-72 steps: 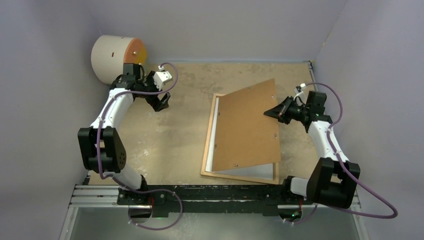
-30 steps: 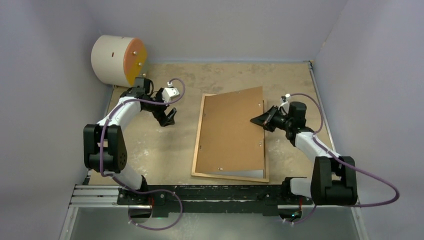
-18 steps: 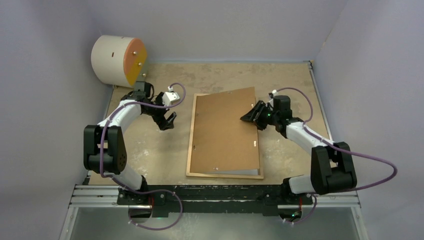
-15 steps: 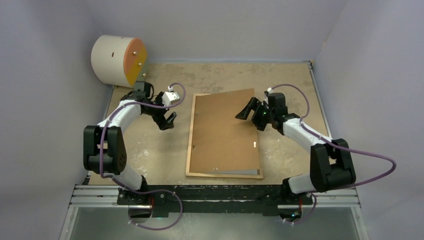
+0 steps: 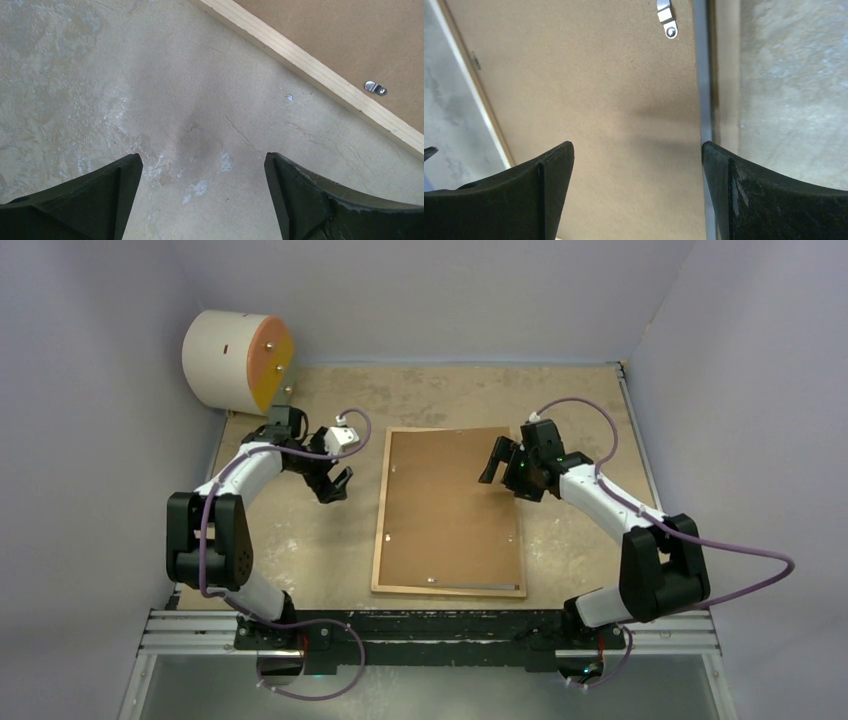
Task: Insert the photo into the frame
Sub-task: Turn over the photo frame item on the photo frame.
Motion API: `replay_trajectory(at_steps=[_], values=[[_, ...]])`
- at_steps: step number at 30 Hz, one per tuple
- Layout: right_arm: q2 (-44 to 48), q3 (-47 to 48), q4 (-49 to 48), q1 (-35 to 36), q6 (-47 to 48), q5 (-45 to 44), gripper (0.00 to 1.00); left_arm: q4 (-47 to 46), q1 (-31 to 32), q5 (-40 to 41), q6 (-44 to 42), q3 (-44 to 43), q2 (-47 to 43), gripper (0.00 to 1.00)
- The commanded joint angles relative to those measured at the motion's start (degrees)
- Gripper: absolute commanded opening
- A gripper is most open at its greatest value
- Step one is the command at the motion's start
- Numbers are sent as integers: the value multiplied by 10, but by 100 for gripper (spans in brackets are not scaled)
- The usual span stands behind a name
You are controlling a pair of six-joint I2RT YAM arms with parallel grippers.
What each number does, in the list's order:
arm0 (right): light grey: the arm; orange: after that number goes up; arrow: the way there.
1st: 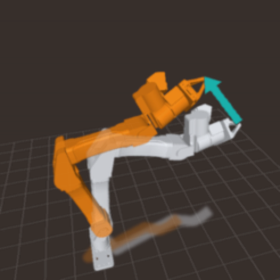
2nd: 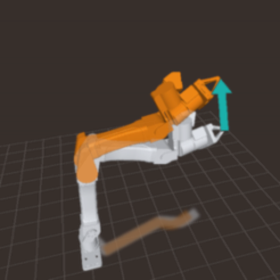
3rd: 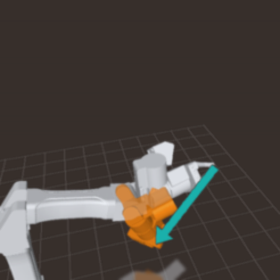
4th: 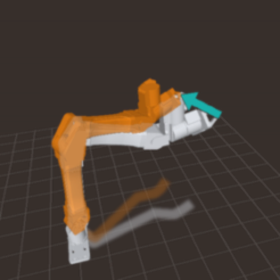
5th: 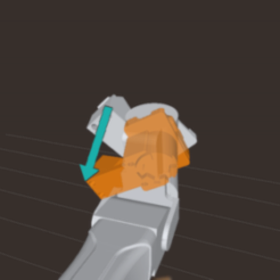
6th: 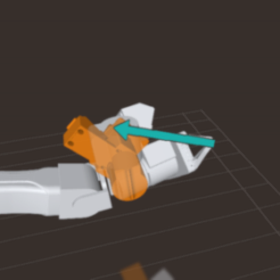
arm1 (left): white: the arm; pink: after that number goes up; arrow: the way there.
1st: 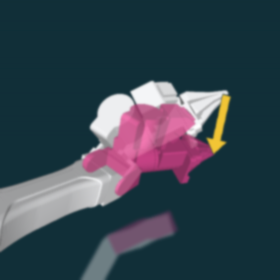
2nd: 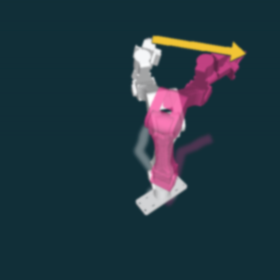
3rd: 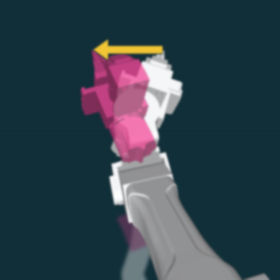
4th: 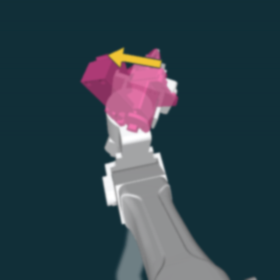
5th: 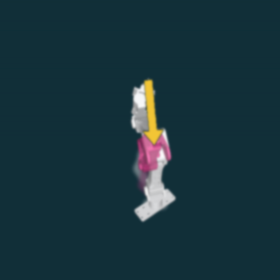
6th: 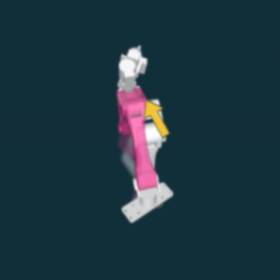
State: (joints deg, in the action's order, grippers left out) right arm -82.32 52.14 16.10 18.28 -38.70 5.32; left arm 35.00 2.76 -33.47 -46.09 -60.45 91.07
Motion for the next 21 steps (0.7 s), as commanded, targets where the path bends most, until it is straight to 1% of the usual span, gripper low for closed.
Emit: replay_trajectory(at_steps=[1,7,10,12,13,14,15,16,18,20,21], values=[[4,43,54,3,35,-52,99,-3,1,2,-11,6,-31,100],[14,87,83,3,75,-78,99,-1,1,-9,-4,4,-27,100],[31,96,58,-1,54,-30,99,-3,1,-24,9,0,-23,100],[30,105,60,-3,39,1,99,-8,1,-37,24,-3,-19,100],[35,91,31,-3,17,45,99,-10,1,-45,32,-4,-16,100],[42,67,-21,-4,6,96,99,-9,1,-56,37,-6,-11,98],[50,44,-73,-4,-7,119,99,-5,1,-68,41,-9,-6,96],[54,27,-107,3,-20,135,94,-1,1,-83,43,-11,0,95],[56,11,-134,36,-35,125,86,7,3,-115,42,-12,13,91],[49,4,-137,88,-36,90,84,7,6,-134,37,-7,26,89],[43,-5,-151,109,-39,89,84,5,9,-139,34,-3,32,88]])
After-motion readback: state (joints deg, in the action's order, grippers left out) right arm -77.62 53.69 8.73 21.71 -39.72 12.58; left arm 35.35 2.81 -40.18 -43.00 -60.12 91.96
